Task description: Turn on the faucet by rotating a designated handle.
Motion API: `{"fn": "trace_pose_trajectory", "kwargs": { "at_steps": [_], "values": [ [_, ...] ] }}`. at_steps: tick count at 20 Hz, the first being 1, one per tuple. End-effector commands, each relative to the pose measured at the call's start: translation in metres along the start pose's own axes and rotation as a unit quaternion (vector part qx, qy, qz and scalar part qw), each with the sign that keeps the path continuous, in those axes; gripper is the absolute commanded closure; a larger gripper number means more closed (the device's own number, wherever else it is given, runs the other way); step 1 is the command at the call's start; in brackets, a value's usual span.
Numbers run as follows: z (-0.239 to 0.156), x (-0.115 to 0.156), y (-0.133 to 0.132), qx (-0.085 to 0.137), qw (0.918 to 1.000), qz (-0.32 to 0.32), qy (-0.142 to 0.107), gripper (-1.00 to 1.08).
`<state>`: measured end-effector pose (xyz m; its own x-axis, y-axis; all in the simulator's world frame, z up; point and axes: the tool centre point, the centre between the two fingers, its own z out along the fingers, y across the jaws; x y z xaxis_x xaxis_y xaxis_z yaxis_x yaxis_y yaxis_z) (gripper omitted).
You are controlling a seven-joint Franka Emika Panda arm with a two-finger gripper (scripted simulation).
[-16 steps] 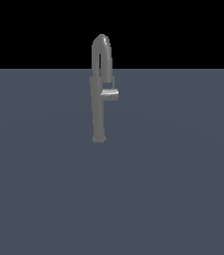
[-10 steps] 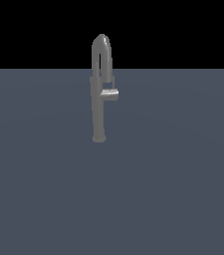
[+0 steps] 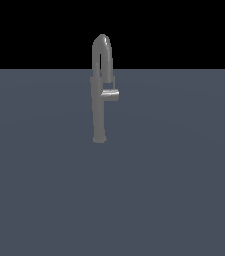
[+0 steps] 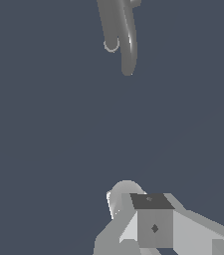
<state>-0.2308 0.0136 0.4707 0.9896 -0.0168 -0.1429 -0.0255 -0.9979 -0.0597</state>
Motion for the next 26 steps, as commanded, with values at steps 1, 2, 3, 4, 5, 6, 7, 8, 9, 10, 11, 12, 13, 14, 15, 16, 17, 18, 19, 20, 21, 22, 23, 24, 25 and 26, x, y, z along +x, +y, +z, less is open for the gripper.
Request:
{"fn": "trace_pose_trajectory", "kwargs": {
  "at_steps": [1,2,3,4,5,6,7,8,9,10,11,12,13,14,15,16,17,18,19,20,21,22,23,24,25,26],
  "values": [
    [-0.001,0.009,-0.003,0.011,0.9998,0.010,-0.013,1.08],
    [-0.001,0.014,-0.004,0.015,0.9996,0.015,-0.019,1.08],
    [-0.002,0.018,-0.006,0.021,0.9993,0.020,-0.025,1.08],
    [-0.002,0.023,-0.007,0.026,0.9988,0.025,-0.031,1.08],
    [-0.003,0.028,-0.008,0.032,0.9983,0.031,-0.038,1.08],
    [-0.003,0.034,-0.010,0.038,0.9976,0.037,-0.045,1.08],
    [-0.004,0.039,-0.011,0.044,0.9967,0.042,-0.053,1.08],
    [-0.004,0.044,-0.012,0.050,0.9958,0.048,-0.060,1.08],
    [-0.004,0.050,-0.013,0.057,0.9947,0.054,-0.067,1.08],
    [-0.004,0.056,-0.014,0.063,0.9934,0.060,-0.074,1.08],
    [-0.004,0.061,-0.015,0.069,0.9921,0.066,-0.082,1.08],
    [-0.004,0.067,-0.016,0.075,0.9906,0.072,-0.089,1.08],
    [-0.004,0.072,-0.017,0.081,0.9890,0.078,-0.096,1.08],
    [-0.004,0.078,-0.018,0.088,0.9872,0.084,-0.104,1.08],
    [-0.004,0.084,-0.019,0.094,0.9853,0.090,-0.111,1.08],
    [-0.004,0.090,-0.019,0.100,0.9833,0.095,-0.118,1.08],
    [-0.003,0.095,-0.020,0.106,0.9811,0.101,-0.126,1.08],
    [-0.003,0.101,-0.021,0.113,0.9788,0.107,-0.133,1.08],
    [-0.002,0.107,-0.021,0.119,0.9763,0.113,-0.141,1.08],
    [-0.002,0.113,-0.021,0.125,0.9737,0.119,-0.148,1.08],
    [-0.001,0.119,-0.022,0.132,0.9710,0.125,-0.156,1.08],
    [0.000,0.124,-0.022,0.138,0.9681,0.131,-0.163,1.08],
    [0.000,0.130,-0.022,0.144,0.9650,0.137,-0.170,1.08],
    [0.001,0.136,-0.023,0.151,0.9619,0.143,-0.178,1.08],
    [0.002,0.142,-0.023,0.157,0.9585,0.149,-0.185,1.08],
    [0.003,0.148,-0.023,0.163,0.9551,0.155,-0.193,1.08]
  ]
}}
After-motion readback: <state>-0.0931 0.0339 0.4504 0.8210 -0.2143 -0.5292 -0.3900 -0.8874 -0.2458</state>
